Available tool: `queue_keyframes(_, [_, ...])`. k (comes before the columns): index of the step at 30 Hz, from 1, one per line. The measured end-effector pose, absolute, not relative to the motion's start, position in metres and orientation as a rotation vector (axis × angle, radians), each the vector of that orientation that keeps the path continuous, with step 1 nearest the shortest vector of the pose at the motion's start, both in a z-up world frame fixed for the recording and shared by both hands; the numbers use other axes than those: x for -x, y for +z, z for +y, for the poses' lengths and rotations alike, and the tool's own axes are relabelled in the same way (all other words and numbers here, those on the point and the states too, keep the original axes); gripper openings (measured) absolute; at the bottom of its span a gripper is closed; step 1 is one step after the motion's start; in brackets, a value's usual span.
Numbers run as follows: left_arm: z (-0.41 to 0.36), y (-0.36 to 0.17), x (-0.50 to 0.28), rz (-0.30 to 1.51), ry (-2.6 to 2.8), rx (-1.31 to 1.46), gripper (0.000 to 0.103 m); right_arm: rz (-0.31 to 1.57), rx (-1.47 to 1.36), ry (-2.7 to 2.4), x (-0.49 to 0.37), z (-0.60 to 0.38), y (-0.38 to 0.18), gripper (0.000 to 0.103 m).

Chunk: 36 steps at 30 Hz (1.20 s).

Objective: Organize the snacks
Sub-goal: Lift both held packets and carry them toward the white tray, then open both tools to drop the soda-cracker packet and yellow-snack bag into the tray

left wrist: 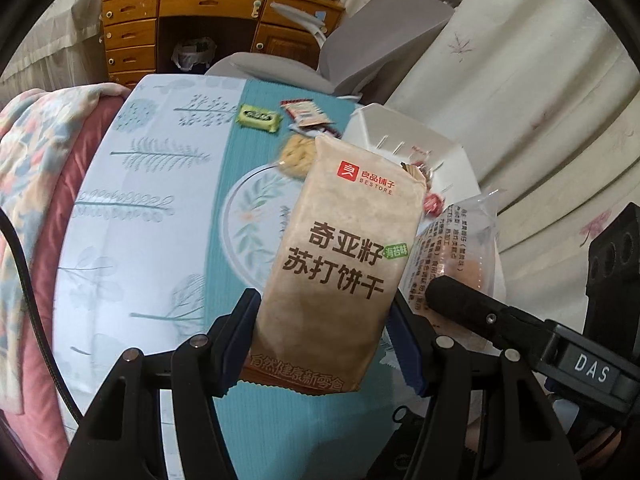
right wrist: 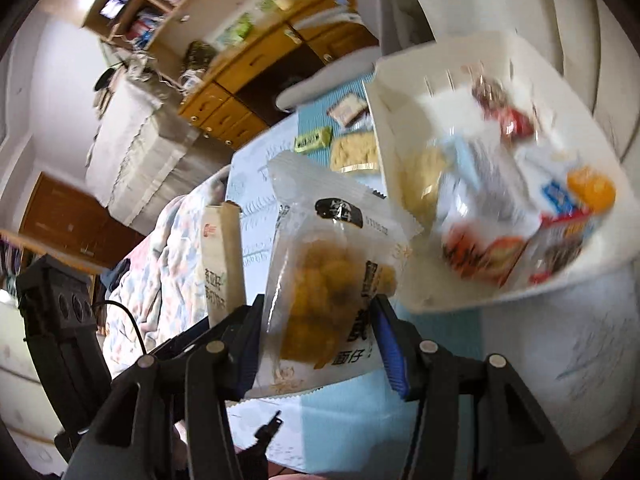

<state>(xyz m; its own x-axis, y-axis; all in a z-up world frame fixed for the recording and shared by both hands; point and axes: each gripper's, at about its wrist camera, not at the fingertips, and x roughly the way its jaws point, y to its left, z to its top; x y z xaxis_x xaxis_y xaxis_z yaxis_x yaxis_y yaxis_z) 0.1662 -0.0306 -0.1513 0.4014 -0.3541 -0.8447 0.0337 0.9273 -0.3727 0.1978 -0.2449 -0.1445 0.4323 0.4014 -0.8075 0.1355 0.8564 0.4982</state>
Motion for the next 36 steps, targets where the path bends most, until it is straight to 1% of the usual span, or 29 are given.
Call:
queue_keyframes(13, [-0.115, -0.150, -0.197, 1.098, -0.274, 0.340, 0.061, 1.024, -0.346, 0.162, -0.200, -0.325, -0.118, 0.052])
queue_keyframes(20, [-0.153, -0.154, -0.219, 1.080, -0.304, 0.330, 0.059, 1.011, -0.297, 0.091, -0.207, -0.372, -0.120, 0.053])
queue_keyframes(21, [-0.159, -0.153, -0.222, 1.077, -0.306, 0.324, 0.059, 1.013, -0.295, 0.083, -0.207, -0.378, -0.122, 0.055])
queue_keyframes(23, [-0.165, -0.153, -0.225, 1.080, -0.305, 0.319, 0.059, 1.024, -0.297, 0.060, -0.209, -0.388, -0.125, 0.055])
queue_keyframes(25, [-0.170, -0.155, -0.227, 1.088, -0.301, 0.322, 0.059, 1.033, -0.294, 0.058, -0.210, -0.395, -0.128, 0.058])
queue_keyframes(27, [-0.172, -0.158, -0.228, 1.107, -0.294, 0.322, 0.062, 1.027, -0.282, 0.053, -0.209, -0.399, -0.127, 0.074])
queue_keyframes(29, [-0.172, -0.160, -0.228, 1.121, -0.282, 0.321, 0.062, 1.013, -0.283, 0.044, -0.208, -0.403, -0.126, 0.079])
queue_keyframes(34, [-0.163, -0.160, -0.223, 1.132, -0.248, 0.335, 0.068, 1.041, -0.323, 0.062, -0.207, -0.403, -0.130, 0.079])
queue_keyframes(36, [-0.158, -0.160, -0.220, 1.135, -0.236, 0.339, 0.072, 1.045, -0.328, 0.067, -0.207, -0.401, -0.130, 0.079])
